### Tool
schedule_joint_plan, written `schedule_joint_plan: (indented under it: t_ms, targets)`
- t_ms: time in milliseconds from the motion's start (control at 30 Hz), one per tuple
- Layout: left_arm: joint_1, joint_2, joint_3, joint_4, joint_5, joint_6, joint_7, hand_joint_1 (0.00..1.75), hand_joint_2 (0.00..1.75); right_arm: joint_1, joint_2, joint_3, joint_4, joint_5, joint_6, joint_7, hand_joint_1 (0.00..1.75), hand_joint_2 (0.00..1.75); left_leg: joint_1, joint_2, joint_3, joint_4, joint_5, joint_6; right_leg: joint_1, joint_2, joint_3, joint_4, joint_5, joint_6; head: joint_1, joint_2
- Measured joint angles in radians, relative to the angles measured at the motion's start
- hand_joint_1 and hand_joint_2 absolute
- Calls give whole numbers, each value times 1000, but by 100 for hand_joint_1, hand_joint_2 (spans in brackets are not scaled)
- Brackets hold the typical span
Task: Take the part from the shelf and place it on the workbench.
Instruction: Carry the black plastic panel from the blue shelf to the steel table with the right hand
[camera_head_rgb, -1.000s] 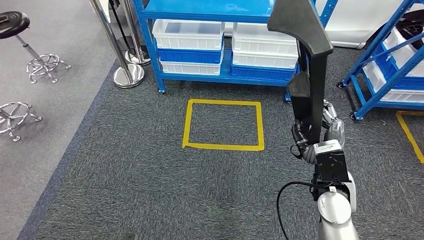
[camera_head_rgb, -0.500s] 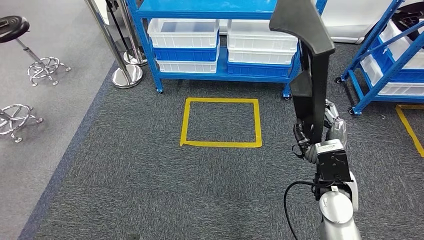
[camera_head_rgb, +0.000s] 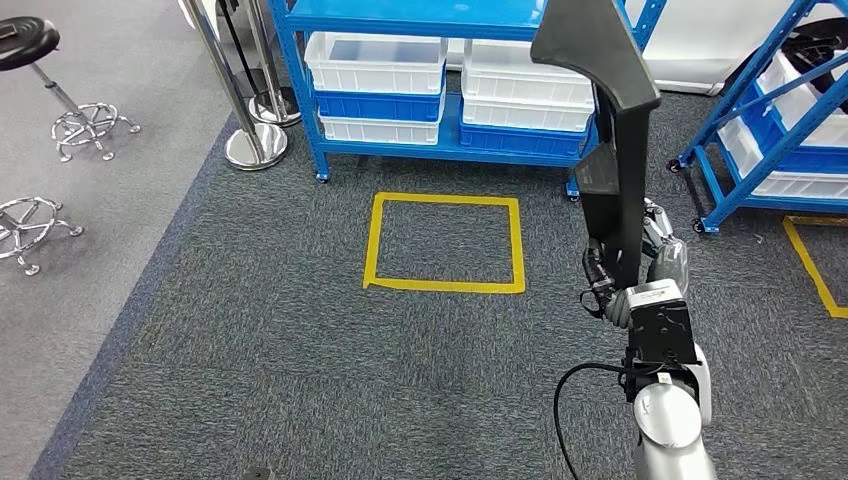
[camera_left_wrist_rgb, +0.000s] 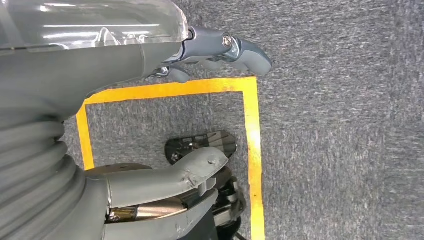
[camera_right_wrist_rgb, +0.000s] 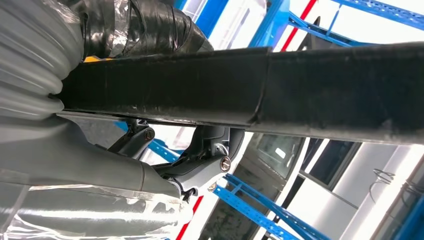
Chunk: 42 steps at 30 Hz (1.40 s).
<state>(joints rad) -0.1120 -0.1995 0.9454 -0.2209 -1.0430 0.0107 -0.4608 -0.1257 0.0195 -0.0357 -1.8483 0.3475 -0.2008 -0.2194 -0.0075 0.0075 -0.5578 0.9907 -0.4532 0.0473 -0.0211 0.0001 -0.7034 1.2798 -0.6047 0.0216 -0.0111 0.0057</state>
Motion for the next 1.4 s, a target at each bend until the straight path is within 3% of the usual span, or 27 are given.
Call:
schedule_joint_plan:
  t_ms: [33, 67, 100, 167, 200, 333, 400, 467, 533, 567, 667, 733, 867, 933, 1000, 1033, 1067, 1100, 1167, 1233, 1267, 1333, 1400]
  targets:
    - [0, 0, 0, 0, 0, 0, 0, 0, 175, 2, 0, 0, 1, 1, 1, 1, 175, 175, 0, 0, -3, 4, -1, 0, -1, 0, 0, 5, 10, 2, 0, 0]
    - [1, 0, 0, 0, 0, 0, 1, 0, 175, 2, 0, 0, 2, 3, 2, 1, 175, 175, 0, 0, -5, 9, -2, -1, -2, -1, 17, -26, 36, 3, 0, 0]
    - [1, -1, 0, 0, 0, 0, 1, 0, 175, 2, 0, 0, 3, 5, 3, 2, 175, 175, 0, -1, -7, 15, -5, -3, -3, -2, 48, -84, 69, 3, 0, 0]
    - [0, -1, 0, 0, 0, 0, 1, 0, 175, 1, 0, 0, 4, 8, 4, 2, 175, 175, -3, -2, -16, 33, -13, -11, -2, -2, 98, -185, 105, -1, 0, 0]
    - [0, -2, 1, 0, 0, 0, 1, 0, 175, 1, 0, 0, 4, 9, 4, 3, 175, 175, -4, -2, -22, 40, -15, -15, 0, -2, 108, -211, 109, -4, 0, 0]
    - [0, -2, 1, 0, 0, 0, 1, 0, 175, 2, 0, 0, 4, 11, 4, 3, 175, 175, -2, -3, -33, 57, -30, -32, 2, 0, 106, -222, 113, -24, -1, 0]
    - [0, -2, 1, 0, 0, 0, 1, 0, 175, 1, 0, 0, 3, 12, 4, 3, 175, 175, 4, -5, -67, 132, -80, -43, -1, -2, 106, -228, 118, -33, -1, 0]
    - [1, -2, 1, 0, 0, 0, 1, 0, 175, 1, 1, 0, 4, 12, 5, 3, 175, 175, 9, -5, -123, 256, -135, -52, 0, -3, 105, -229, 120, -35, -1, 0]
    - [3, -2, 1, 0, 0, 0, 2, 0, 175, 2, 1, 0, 4, 16, 6, 5, 175, 175, 12, -5, -148, 314, -141, -55, 2, -2, 104, -228, 120, -36, -1, 0]
    - [4, -2, 1, 0, 0, 0, 2, 0, 175, 2, 1, 0, 5, 19, 7, 7, 175, 175, 12, -5, -136, 291, -119, -54, 3, -2, 104, -227, 120, -36, -1, 0]
    - [2, -2, 2, 0, 0, 0, 2, 0, 175, 2, 1, 0, 8, 32, 8, 13, 175, 175, 10, -6, -42, 104, -34, -43, 5, 0, 105, -228, 122, -33, 0, 0]
    - [1, -1, 3, 0, 0, 0, 1, 0, 175, 2, 1, 0, 13, 46, 6, 16, 175, 175, 3, -7, -12, 38, -22, -37, 4, 1, 102, -231, 126, -25, 0, 0]
    - [3, -1, 4, 0, -1, 0, 1, 0, 175, 3, 1, -4, 29, 65, 4, 21, 175, 175, -1, -7, -8, 14, -6, -16, -1, 0, 95, -226, 123, -5, 0, 0]
    - [1, -2, 4, 0, -2, 0, 1, 0, 175, 2, 0, -8, 35, 65, 6, 21, 175, 175, 1, -6, -6, 2, 4, -4, 0, 0, 61, -152, 74, -2, 0, 0]
    - [1, -2, 4, 0, -3, 0, 2, 0, 175, 4, 0, -14, 40, 57, 10, 20, 175, 175, -1, -5, -10, 3, 6, 1, 1, 0, 4, -30, 15, -1, 0, 0]
    - [1, -2, 4, 0, -3, 0, 2, 0, 175, 5, 0, -17, 42, 52, 12, 19, 175, 175, -2, -3, -11, 5, 6, 3, 1, 0, -14, 11, 5, 1, 0, 0]
    - [1, -2, 4, 0, -3, 0, 2, 0, 175, 6, 0, -20, 44, 47, 13, 18, 175, 175, -2, 0, -13, 7, 5, 3, 0, 0, -17, 19, 13, 2, 0, 0]
    - [1, -2, 4, 0, -3, -1, 3, 0, 175, 6, 0, -23, 45, 42, 14, 16, 175, 175, -2, 4, -13, 10, 3, 3, 0, -3, -2, -10, 38, 2, 0, 0]
    - [1, -4, 4, 0, -3, -1, 2, 0, 175, 5, 0, -28, 44, 36, 17, 13, 175, 175, -4, 13, -15, 22, -4, -1, 2, -30, 62, -132, 97, 0, 0, 0]
    - [2, -5, 4, 0, -3, -1, 2, 0, 175, 4, 0, -29, 42, 32, 19, 11, 175, 175, -8, 25, -19, 37, -14, -9, 7, -53, 99, -212, 120, -8, 0, 0]
    - [2, -5, 4, 0, -3, -1, 2, 0, 175, 5, 0, -30, 41, 31, 20, 11, 175, 175, -11, 33, -20, 41, -17, -13, 10, -53, 99, -220, 117, -13, -1, 0]
    - [2, -5, 5, 0, -3, -1, 1, 0, 175, 6, 0, -33, 39, 30, 20, 11, 175, 175, -10, 48, -20, 44, -23, -21, 9, -29, 95, -222, 123, -23, 0, 0]
    - [1, -5, 5, 0, -2, -1, 0, 0, 175, 7, 0, -35, 38, 30, 20, 10, 175, 175, -6, 36, -33, 81, -54, -34, 6, -12, 93, -227, 130, -33, 0, 0]
